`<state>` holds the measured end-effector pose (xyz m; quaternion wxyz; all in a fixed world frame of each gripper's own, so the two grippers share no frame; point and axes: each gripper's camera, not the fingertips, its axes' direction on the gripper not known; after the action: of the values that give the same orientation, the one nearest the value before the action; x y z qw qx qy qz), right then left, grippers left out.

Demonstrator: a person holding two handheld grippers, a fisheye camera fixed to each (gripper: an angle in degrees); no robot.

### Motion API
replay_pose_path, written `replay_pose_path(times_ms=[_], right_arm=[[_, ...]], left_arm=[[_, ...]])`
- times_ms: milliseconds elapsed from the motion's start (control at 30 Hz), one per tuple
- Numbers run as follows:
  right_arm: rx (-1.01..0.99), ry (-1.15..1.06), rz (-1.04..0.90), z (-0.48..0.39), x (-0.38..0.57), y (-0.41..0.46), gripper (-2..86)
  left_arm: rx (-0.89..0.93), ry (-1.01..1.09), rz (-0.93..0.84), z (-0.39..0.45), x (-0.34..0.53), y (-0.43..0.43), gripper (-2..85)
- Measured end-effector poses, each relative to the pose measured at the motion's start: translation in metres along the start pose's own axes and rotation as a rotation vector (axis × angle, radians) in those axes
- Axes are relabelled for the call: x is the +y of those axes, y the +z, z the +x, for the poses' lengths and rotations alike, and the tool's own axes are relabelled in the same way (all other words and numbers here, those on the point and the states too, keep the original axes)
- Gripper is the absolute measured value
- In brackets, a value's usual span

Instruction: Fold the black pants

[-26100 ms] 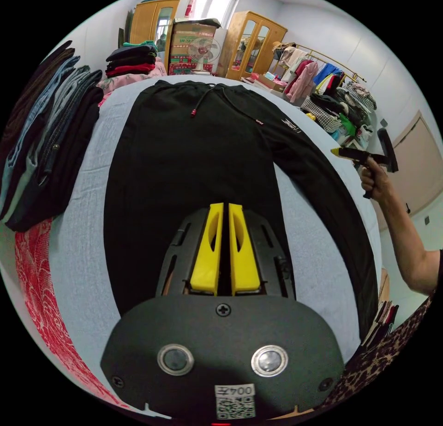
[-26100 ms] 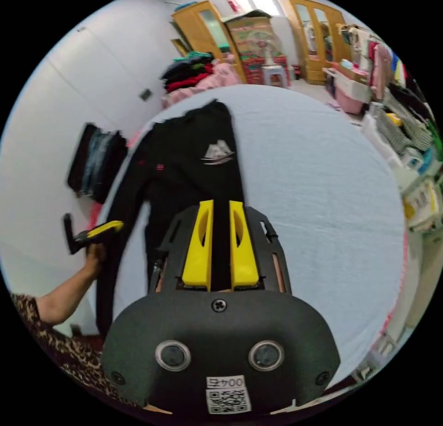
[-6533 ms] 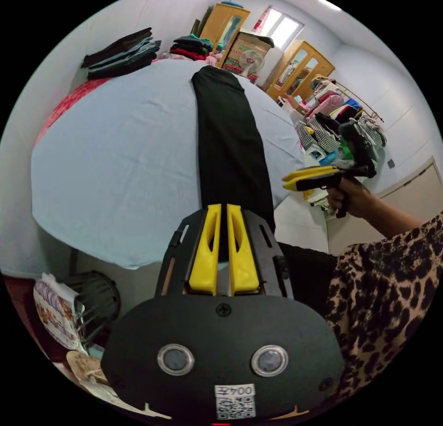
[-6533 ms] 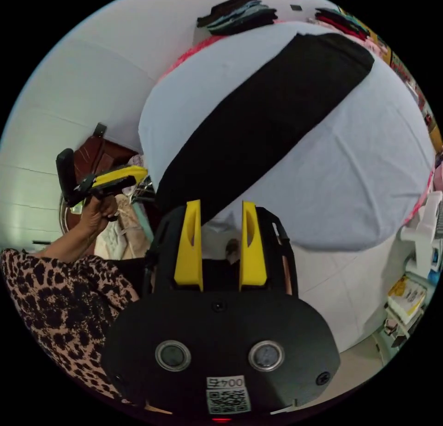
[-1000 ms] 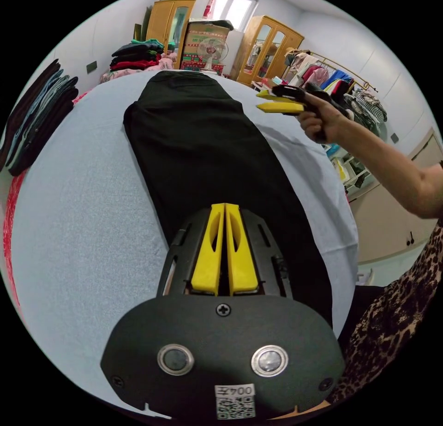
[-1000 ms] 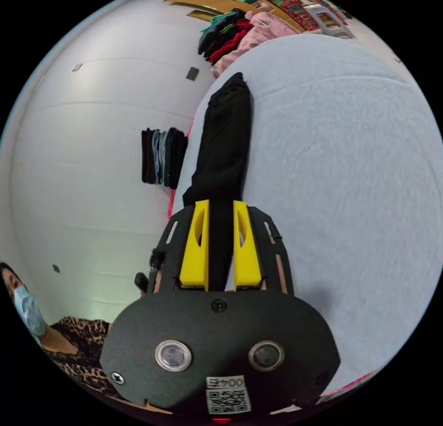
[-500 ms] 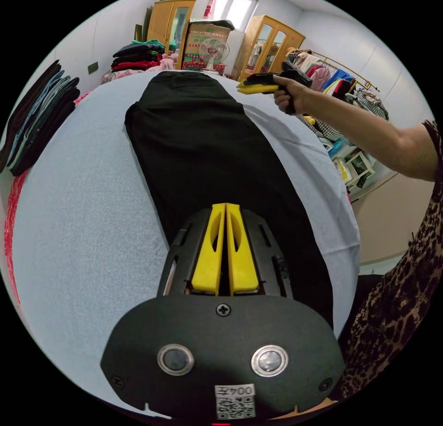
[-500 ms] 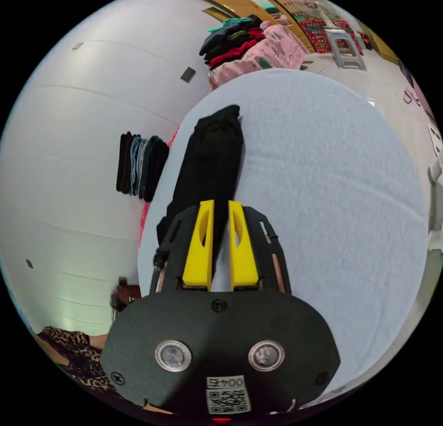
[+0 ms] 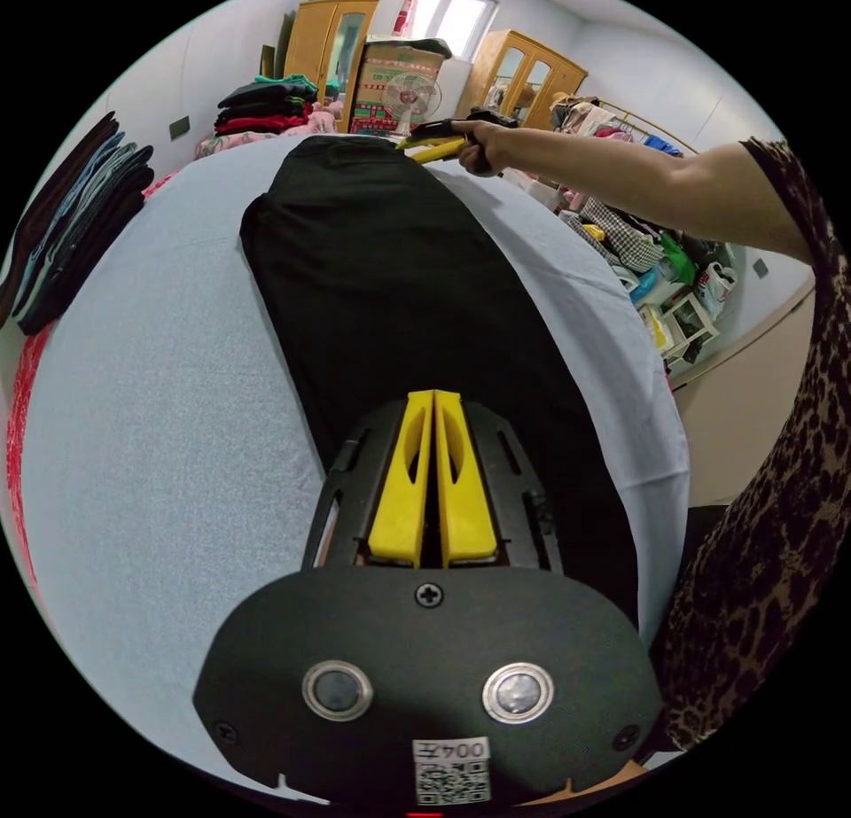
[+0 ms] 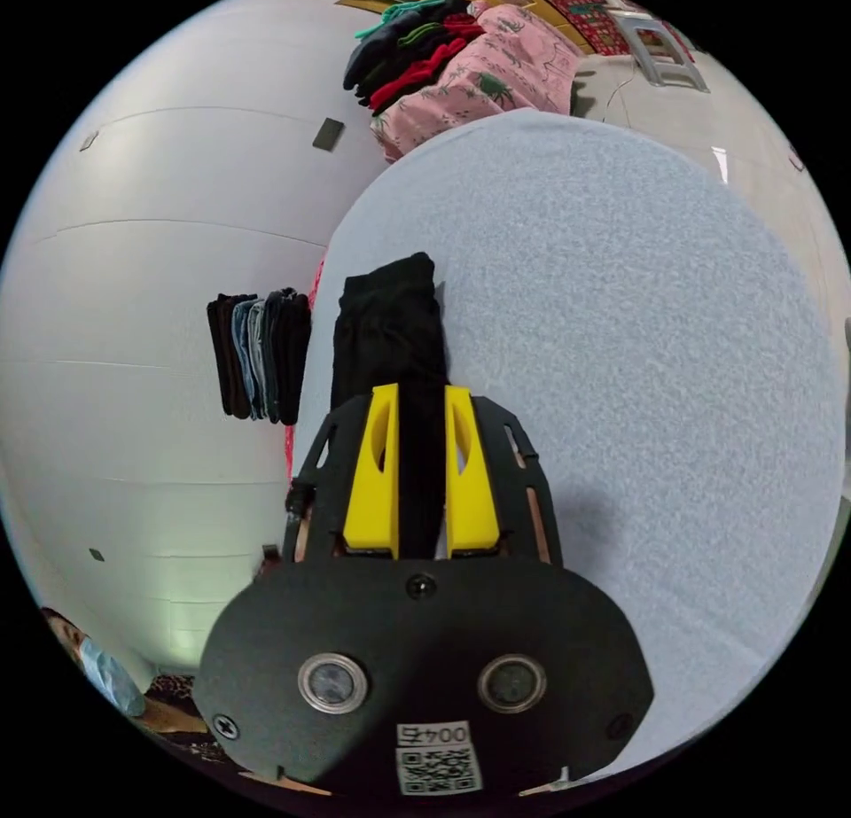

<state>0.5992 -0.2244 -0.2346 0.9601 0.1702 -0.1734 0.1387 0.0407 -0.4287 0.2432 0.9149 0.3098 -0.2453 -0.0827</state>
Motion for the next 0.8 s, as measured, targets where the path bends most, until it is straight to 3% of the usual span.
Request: replay_pose_path(times_ms=[167, 233, 300, 467, 600, 700, 800], right_arm=[[0.122, -0.074, 0.088, -0.036, 0.000, -0.015, 9.1], [0.139, -0.146, 0.062, -0.060, -0.010, -0.005, 9.0], [0.332, -0.218, -0.014, -0.090, -0.024, 0.017, 8.0], [0.444, -0.366, 0.018, -0.168, 0.000, -0.004, 13.1], [0.408, -0.600, -0.223, -0.248, 0.088, 0.018, 16.7], [0.359, -0.658, -0.452, -0.286, 0.154, 0.054, 17.1], [0.447, -0.681, -0.631, -0.315, 0.195, 0.093, 16.8]], left_arm=[[0.010, -0.005, 0.000, -0.003, -0.001, -0.001, 0.7], [0.014, -0.007, 0.001, -0.004, -0.002, -0.001, 0.7], [0.015, -0.007, 0.000, -0.005, -0.002, -0.002, 0.7], [0.034, -0.017, 0.000, -0.009, -0.004, -0.003, 0.7], [0.058, -0.027, 0.000, -0.013, -0.006, -0.003, 0.7], [0.068, -0.032, 0.000, -0.014, -0.008, -0.004, 0.7], [0.080, -0.037, 0.000, -0.015, -0.010, -0.005, 0.7]])
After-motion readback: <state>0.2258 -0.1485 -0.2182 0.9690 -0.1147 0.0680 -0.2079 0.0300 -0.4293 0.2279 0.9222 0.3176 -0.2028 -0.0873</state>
